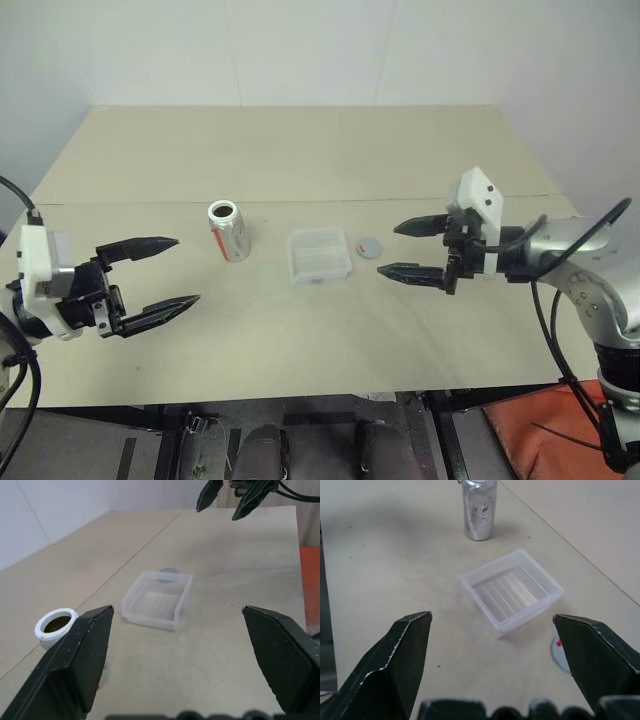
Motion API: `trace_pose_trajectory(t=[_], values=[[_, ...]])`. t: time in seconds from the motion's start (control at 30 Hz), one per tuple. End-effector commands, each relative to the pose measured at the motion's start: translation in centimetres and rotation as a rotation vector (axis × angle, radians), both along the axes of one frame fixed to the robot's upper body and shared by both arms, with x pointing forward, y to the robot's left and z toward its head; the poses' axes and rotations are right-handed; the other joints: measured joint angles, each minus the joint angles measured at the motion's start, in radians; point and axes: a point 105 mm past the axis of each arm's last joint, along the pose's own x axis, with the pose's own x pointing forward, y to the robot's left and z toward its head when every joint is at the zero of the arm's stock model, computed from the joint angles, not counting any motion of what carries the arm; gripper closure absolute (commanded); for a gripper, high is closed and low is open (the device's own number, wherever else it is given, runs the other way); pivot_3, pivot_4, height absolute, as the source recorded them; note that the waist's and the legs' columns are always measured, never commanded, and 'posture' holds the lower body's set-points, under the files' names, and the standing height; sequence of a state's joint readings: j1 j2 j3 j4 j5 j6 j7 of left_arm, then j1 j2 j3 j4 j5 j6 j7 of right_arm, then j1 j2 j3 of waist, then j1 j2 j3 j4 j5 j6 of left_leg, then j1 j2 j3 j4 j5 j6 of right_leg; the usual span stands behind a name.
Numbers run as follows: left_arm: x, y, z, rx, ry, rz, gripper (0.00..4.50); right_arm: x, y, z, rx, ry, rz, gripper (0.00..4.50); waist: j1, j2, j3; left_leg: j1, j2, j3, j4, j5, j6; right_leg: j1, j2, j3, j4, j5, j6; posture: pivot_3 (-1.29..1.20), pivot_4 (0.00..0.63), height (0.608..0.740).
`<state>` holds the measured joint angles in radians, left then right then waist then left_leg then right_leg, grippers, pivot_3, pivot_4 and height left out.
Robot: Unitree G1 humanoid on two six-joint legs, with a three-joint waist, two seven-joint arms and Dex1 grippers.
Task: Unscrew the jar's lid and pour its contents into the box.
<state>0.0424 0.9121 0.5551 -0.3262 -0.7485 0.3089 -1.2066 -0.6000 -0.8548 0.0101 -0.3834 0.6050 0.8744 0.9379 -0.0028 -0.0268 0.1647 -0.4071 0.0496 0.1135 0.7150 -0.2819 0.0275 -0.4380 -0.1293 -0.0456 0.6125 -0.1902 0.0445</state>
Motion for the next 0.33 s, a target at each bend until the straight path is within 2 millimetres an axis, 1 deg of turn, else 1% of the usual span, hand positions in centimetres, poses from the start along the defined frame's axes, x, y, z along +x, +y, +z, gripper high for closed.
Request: trace_pose_trajectory(t=[0.03, 0.33], values=[[-0.5, -0.14, 1.08, 0.003, -0.051, -0.014, 0.02, -0.49, -0.23, 1.57, 0.014, -0.079, 0.006, 0.0, 0.0, 0.0, 0.0, 0.0, 0.0, 0.0, 0.0, 0.0, 0.0, 0.0, 0.0, 0.0, 0.0, 0.0, 0.0, 0.0, 0.15, 0.74], [-0.51, -0.15, 1.11, 0.004, -0.051, -0.017, 0.02, -0.64, -0.26, 1.49, 0.016, -0.078, 0.006, 0.0, 0.0, 0.0, 0.0, 0.0, 0.0, 0.0, 0.0, 0.0, 0.001, 0.0, 0.0, 0.0, 0.0, 0.0, 0.0, 0.0, 0.15, 0.74]])
